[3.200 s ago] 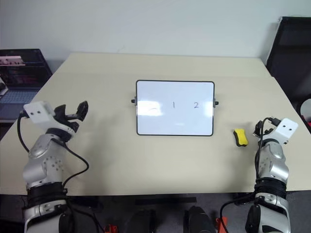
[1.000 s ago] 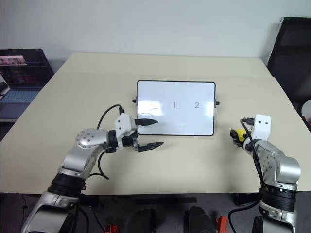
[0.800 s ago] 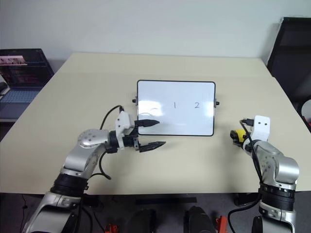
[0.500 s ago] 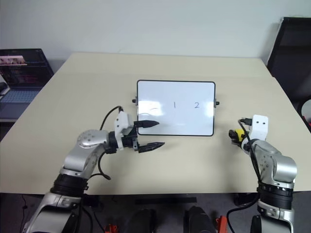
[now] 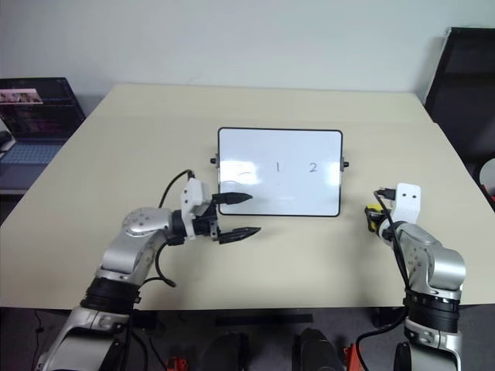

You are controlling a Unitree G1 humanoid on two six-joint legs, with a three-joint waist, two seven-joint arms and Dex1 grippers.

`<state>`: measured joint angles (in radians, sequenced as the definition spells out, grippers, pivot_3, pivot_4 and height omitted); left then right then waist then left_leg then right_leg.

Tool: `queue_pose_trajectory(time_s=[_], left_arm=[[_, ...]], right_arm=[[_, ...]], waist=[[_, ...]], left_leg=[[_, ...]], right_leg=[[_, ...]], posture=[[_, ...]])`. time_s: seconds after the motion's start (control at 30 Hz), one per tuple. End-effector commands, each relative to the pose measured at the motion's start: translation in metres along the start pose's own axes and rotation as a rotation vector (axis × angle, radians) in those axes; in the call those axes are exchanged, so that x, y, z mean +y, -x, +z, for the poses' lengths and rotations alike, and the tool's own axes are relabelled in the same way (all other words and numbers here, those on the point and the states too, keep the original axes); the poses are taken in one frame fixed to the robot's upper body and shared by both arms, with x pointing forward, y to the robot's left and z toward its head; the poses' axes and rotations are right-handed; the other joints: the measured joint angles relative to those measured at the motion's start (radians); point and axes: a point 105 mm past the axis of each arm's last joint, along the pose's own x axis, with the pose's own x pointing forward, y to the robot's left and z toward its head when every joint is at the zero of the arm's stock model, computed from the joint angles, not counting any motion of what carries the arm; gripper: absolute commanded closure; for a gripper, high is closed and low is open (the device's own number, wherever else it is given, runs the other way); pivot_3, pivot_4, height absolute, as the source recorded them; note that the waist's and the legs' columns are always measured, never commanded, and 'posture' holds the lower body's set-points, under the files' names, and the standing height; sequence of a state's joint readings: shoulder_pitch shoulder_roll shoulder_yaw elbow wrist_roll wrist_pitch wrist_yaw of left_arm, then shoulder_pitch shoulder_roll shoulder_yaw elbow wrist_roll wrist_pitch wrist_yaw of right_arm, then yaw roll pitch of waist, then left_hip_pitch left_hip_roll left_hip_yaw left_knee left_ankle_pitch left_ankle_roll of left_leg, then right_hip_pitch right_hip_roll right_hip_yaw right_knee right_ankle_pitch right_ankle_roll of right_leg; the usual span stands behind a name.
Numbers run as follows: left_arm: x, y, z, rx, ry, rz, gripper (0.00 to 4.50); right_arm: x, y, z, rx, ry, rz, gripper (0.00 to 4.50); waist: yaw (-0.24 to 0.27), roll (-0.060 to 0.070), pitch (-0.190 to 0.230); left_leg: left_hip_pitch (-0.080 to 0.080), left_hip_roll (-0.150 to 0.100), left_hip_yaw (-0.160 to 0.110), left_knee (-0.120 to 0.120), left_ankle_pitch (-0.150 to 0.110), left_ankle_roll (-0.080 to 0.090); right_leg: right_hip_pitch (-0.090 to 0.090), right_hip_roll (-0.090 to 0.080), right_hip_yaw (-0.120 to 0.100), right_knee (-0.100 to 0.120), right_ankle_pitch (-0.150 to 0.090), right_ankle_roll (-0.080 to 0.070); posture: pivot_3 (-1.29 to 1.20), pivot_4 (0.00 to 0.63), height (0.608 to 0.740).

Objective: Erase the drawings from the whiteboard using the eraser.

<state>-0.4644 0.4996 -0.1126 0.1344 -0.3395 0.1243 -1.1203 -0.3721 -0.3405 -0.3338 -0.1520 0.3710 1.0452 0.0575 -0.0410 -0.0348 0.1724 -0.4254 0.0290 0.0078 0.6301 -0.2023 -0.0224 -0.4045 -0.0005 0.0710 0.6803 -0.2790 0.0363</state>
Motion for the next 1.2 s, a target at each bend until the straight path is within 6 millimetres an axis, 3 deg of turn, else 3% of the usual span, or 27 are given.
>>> queue_pose_trajectory(time_s=[0.03,0.93,1.2], left_arm=[[0.004,0.001,0.010,-0.040,-0.020,0.017,0.00],[0.003,-0.007,0.020,-0.064,-0.041,0.004,0.00],[0.004,-0.010,0.025,-0.084,-0.054,0.018,0.00]], right_arm=[[0.001,0.001,0.011,-0.042,0.003,0.004,3.56],[-0.003,0.002,0.013,-0.050,0.007,-0.020,3.63],[-0.008,0.006,0.030,-0.123,0.043,-0.056,3.63]], waist=[[0.000,0.000,0.000],[0.000,0.000,0.000],[0.000,0.000,0.000]], left_leg=[[0.000,0.000,0.000,0.000,0.000,0.000],[0.000,0.000,0.000,0.000,0.000,0.000],[0.000,0.000,0.000,0.000,0.000,0.000]], right_leg=[[0.000,0.000,0.000,0.000,0.000,0.000],[0.000,0.000,0.000,0.000,0.000,0.000],[0.000,0.000,0.000,0.000,0.000,0.000]], posture=[[0.00,0.150,0.740],[0.00,0.150,0.740],[0.00,0.150,0.740]])
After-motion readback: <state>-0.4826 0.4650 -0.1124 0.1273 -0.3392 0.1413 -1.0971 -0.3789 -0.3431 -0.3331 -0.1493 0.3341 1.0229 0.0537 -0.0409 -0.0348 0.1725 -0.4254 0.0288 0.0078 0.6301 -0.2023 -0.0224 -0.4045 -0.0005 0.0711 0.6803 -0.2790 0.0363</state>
